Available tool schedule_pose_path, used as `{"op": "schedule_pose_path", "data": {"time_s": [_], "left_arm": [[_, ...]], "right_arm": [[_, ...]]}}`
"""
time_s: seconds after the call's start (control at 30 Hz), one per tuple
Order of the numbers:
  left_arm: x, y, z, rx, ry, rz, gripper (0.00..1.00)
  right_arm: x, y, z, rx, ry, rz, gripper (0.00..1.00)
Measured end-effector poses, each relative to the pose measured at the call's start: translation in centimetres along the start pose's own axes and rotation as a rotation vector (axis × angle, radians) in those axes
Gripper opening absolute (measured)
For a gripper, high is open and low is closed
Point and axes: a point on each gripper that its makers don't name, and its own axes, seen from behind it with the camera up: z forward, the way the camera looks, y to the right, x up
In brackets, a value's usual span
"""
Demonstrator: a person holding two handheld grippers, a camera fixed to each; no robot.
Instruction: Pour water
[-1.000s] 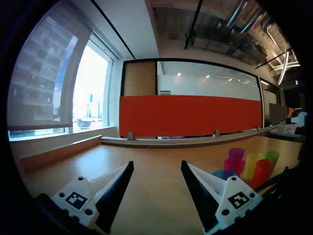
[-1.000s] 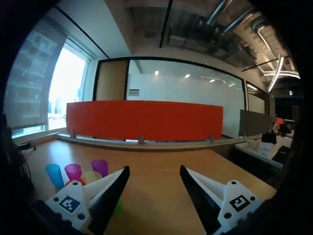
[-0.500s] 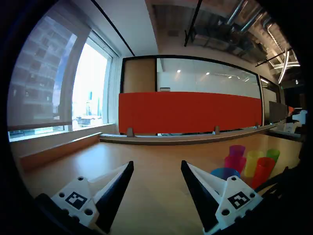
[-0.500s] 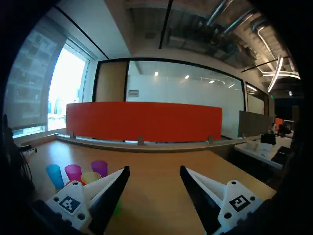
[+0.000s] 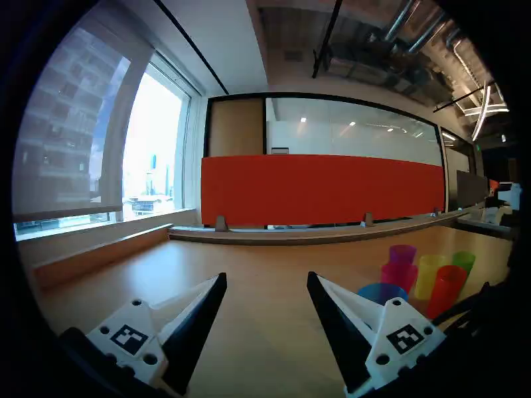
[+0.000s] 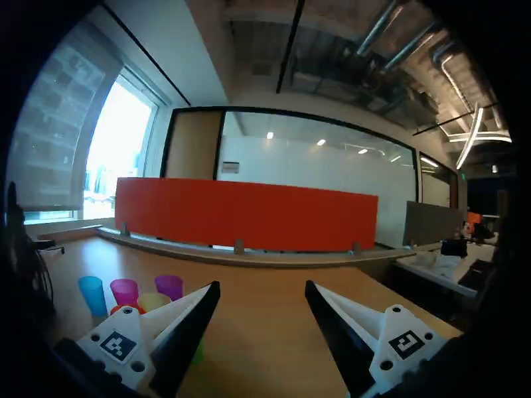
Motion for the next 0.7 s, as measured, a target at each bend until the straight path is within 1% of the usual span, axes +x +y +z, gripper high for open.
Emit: {"op": "schedule_pose_path", "data": {"time_s": [0.1, 0.3, 0.4, 0.6, 0.7], "left_arm": [[0.0, 0.0, 0.0, 0.0, 0.0, 0.001, 0.9], [0.0, 0.0, 0.0, 0.0, 0.0, 0.0, 0.89], [0.0, 0.0, 0.0, 0.0, 0.0, 0.001, 0.89], [0.0, 0.0, 0.0, 0.0, 0.0, 0.0, 0.9], [0.0, 0.0, 0.0, 0.0, 0.0, 0.002, 0.9]], "right_arm": [[0.3, 0.3, 0.0, -0.005, 0.021, -0.014, 0.99], [1.1, -0.1, 0.3, 0.01, 0.071, -0.046, 1.0], [1.2, -0.1, 0.8, 0.004, 0.084, -0.047, 1.0], [0.9, -1.1, 1.6, 0.032, 0.117, -0.023, 1.0], [0.4, -1.3, 2.2, 0.042, 0.121, 0.006, 1.0]]}}
